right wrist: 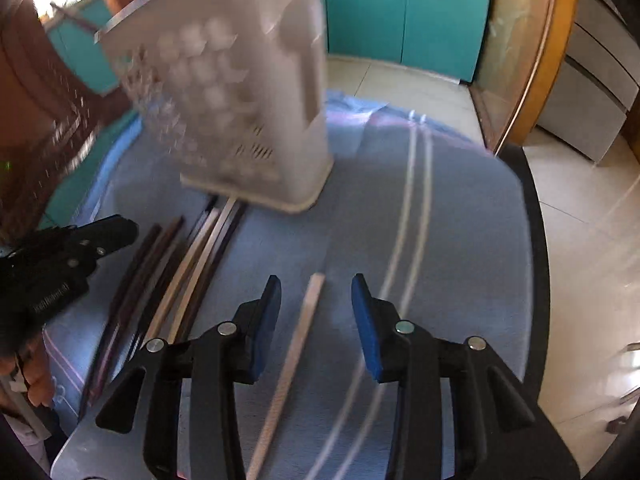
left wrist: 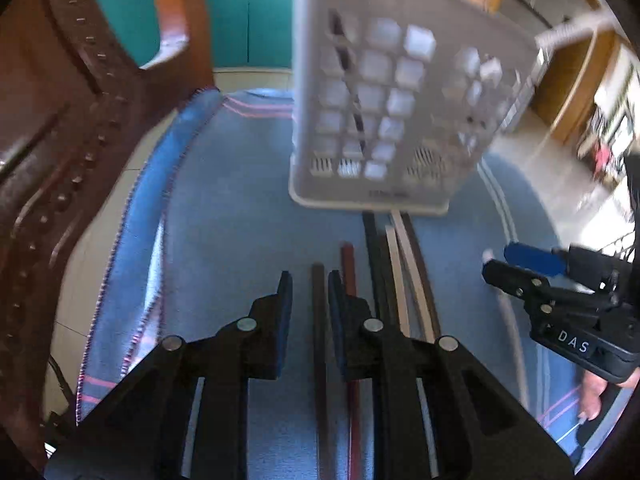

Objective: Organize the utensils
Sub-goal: 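Return to the cloth and grasp another brown chopstick with the left tool while the right grasps a beige one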

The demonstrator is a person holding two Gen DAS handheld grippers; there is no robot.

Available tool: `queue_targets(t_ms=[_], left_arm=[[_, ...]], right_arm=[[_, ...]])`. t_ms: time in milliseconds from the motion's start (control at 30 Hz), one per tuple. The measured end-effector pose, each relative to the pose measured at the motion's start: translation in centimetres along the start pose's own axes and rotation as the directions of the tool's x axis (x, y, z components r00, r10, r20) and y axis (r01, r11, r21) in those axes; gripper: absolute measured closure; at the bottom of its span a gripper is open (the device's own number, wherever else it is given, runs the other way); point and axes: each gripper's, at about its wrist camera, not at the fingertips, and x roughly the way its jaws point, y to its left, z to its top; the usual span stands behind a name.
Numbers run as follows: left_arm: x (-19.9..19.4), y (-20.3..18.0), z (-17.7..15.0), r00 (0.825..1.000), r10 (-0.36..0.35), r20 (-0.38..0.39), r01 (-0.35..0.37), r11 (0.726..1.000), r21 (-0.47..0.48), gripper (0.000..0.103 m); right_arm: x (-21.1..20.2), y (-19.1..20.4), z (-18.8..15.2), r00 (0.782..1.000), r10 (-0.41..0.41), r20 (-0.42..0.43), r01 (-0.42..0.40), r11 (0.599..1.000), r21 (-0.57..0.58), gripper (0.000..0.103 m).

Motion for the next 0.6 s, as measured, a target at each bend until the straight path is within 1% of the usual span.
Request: queue_targets(t_ms=[100,133,167,200,267,333,433,500,567,600], left_arm=[[0.4,-0.2,-0.4,1.000,0.020,-0.021,-0.020,0.999,0.029,0.085],[0.7,-0.4,-0.1,0.999,0.026,-0.025,-0.026,0.999,0.032,0.085],[0.8,-0.4,-0.1,0.999,0.030,-0.028,-0.029,0.999,0.034,0.085],[0.8,-0.3,-0.2,0.999,0.030,-0.030,-0.029,0.999,0.035,0.085],[0.9,-0.2,-0.4,0.999,0.033,-0.031,-0.032,0.999,0.038,0.085],[0.7,-0.3,-0.1,0.999,0.041,-0.032,-0.040,0.998,0.043,0.084],[0.8,-0.3,-0.2,0.998,0.047,-0.033,-0.045,0.998,0.049,0.082],[0.4,-0.3,-0.4,0.998,0.049,-0.033,-0.047,0.997,0.054,0.079],[0.7,-0.6,0.0,0.998,0.053,-0.032,-0.051,0.997,0.057,0.077],[1.3,-1.0,-0.1,0.998,0.056,-0.033,-0.054,0.997,0.059,0.073]], right_arm=[[0.4,1.2,-0.1,0.998,-0.054,0.006,0.055,0.998,-0.035,0.065],[0.4,1.3,-0.1,0.999,-0.050,0.009,0.050,0.998,-0.036,0.067],[0.4,1.4,-0.4,0.999,-0.042,0.013,0.043,0.998,-0.036,0.078],[0.4,1.4,-0.4,0.999,-0.033,0.017,0.034,0.999,-0.036,0.092],[0.3,1.5,-0.6,0.999,-0.021,0.030,0.022,0.999,-0.023,0.093],[0.0,1.3,-0.4,0.998,-0.026,0.049,0.026,1.000,-0.005,0.093],[-0.7,-0.2,-0.2,0.996,-0.034,0.078,0.029,0.998,0.063,0.094],[-0.5,-1.0,-0.3,0.997,-0.041,0.069,0.034,0.995,0.099,0.094],[-0.3,-1.2,-0.5,0.998,-0.045,0.054,0.039,0.993,0.107,0.094],[-0.1,-1.3,-0.3,0.998,-0.051,0.046,0.046,0.994,0.102,0.093]])
